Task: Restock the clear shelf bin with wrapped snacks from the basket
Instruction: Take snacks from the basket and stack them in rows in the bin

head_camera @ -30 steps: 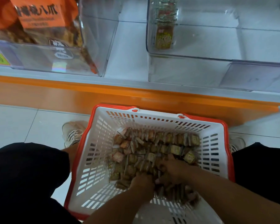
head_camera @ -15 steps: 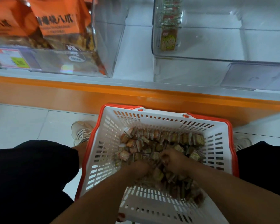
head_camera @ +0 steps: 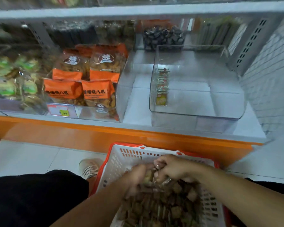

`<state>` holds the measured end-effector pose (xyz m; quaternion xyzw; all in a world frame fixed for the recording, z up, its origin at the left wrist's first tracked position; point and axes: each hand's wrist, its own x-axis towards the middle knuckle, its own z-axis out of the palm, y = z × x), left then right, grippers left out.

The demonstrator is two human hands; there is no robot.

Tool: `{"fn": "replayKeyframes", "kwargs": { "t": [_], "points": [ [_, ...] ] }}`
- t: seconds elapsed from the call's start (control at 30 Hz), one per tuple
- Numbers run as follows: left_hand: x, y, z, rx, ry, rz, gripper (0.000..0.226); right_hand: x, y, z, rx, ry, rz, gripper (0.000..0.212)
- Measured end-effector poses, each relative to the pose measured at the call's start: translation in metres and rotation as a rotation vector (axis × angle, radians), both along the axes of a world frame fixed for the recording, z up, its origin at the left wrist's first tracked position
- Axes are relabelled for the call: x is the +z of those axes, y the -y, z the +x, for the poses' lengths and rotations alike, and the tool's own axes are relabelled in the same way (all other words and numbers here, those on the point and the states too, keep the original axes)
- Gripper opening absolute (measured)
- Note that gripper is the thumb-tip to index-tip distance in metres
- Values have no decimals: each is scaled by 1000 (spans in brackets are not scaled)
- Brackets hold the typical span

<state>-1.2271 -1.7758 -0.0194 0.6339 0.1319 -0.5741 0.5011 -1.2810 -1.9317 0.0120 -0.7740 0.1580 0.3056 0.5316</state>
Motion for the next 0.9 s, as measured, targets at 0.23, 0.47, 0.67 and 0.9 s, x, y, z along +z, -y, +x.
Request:
{"fn": "replayKeyframes", "kwargs": {
  "t": [0.23, 0.47, 0.67, 0.9],
  "points": [
    [118, 15, 37, 0, -7, -268, 34, 126, 8, 3, -291, 405, 52, 38],
    [195, 22, 67, 136, 103, -395, 48, 184, 28, 36, -472, 882, 113, 36],
    [199, 35, 76, 105, 200, -516, 61, 166, 38, 63, -518, 890, 43, 38],
    [193, 44, 75, 129, 302, -495, 29, 164, 44, 77, -589, 798, 170, 18]
  ]
}}
